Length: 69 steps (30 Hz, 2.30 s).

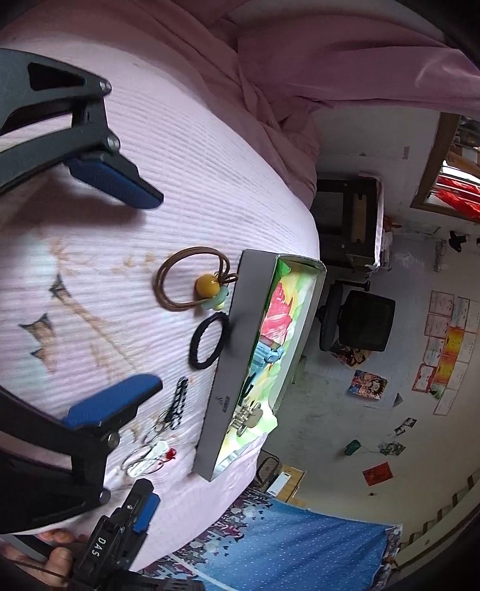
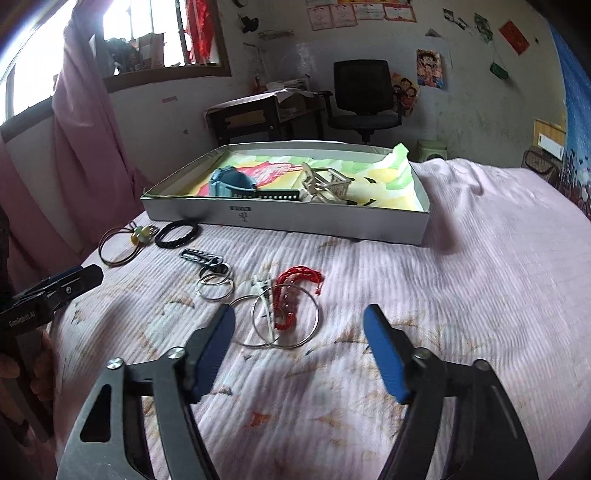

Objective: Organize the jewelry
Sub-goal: 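Grasp the brown cord with the yellow bead with the left tool, then lower the held cord into the box and open the left tool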

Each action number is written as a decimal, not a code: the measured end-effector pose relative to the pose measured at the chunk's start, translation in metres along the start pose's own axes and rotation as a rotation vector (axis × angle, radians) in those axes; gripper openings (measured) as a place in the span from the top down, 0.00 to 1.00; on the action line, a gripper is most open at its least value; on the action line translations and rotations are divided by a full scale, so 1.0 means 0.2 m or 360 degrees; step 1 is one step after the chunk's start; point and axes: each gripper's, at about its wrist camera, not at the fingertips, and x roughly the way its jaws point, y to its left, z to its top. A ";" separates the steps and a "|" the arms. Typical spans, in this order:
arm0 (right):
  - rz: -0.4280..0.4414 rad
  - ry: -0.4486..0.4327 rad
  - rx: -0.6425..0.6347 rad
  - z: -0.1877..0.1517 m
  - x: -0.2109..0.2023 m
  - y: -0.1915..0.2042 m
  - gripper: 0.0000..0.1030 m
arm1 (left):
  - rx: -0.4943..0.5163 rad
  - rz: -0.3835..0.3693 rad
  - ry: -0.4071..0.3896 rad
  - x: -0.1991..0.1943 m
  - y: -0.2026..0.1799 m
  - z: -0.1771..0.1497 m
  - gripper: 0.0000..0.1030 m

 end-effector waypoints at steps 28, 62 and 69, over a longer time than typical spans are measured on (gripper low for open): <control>0.0060 0.0131 -0.0009 0.02 0.17 0.04 0.97 | 0.0067 -0.0230 0.0014 0.08 -0.07 0.02 0.97; 0.0261 -0.0495 -0.0112 0.34 -0.20 0.12 0.98 | 0.0242 -0.0540 -0.0162 -0.12 -0.39 0.37 0.97; 0.0305 -0.0602 -0.0079 0.51 -0.13 0.07 0.98 | 0.0190 -0.0533 -0.0144 0.05 -0.39 0.52 0.97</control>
